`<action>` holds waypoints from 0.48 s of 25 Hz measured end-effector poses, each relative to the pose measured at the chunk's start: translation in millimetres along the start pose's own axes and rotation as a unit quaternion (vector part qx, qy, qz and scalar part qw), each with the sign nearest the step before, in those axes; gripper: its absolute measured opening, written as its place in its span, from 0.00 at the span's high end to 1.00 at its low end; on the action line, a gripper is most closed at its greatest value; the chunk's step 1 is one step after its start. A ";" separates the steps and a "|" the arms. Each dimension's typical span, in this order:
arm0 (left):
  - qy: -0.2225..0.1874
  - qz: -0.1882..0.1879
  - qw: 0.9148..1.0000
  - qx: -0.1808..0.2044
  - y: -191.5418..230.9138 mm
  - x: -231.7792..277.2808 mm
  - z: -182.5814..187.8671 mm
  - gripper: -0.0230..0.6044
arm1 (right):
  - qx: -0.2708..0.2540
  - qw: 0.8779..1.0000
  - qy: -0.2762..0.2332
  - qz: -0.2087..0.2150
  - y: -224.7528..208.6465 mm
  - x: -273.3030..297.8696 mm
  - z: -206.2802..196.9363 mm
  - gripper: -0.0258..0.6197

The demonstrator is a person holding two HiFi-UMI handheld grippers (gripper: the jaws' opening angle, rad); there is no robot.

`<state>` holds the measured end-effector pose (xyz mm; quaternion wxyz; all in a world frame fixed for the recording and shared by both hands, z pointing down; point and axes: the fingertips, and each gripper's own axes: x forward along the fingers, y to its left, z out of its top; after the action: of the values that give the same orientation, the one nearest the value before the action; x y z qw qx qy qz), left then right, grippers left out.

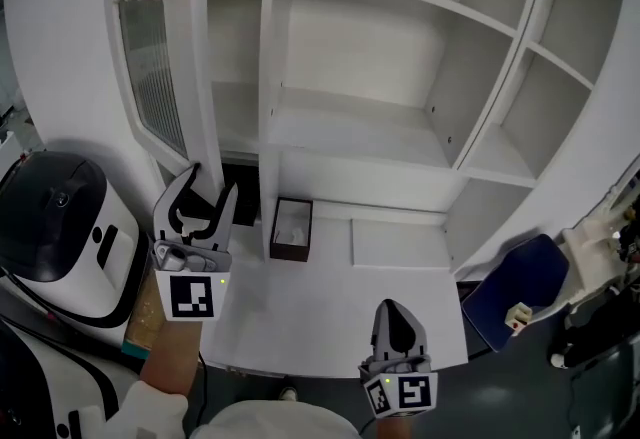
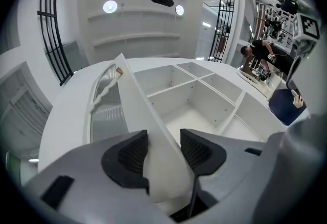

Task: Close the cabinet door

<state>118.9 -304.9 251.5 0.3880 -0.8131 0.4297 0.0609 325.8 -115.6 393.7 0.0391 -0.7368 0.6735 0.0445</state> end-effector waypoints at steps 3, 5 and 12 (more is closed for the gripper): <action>0.001 -0.008 1.000 -0.002 -7.7 19.7 -3.5 0.67 | 0.003 1.000 0.004 -0.008 -6.7 -0.7 -2.6 0.96; 0.010 -0.018 1.000 0.005 -13.2 34.5 -5.9 0.67 | 0.006 1.000 0.006 -0.010 -10.6 0.1 -3.9 0.96; 0.007 -0.030 0.999 0.020 -27.3 60.8 -23.8 0.67 | 0.012 1.000 0.000 -0.006 -7.7 6.3 -5.8 0.96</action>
<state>171.5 -351.9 257.5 0.4024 -0.8184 0.4088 0.0348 334.1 -121.9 398.7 0.0481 -0.7404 0.6695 0.0359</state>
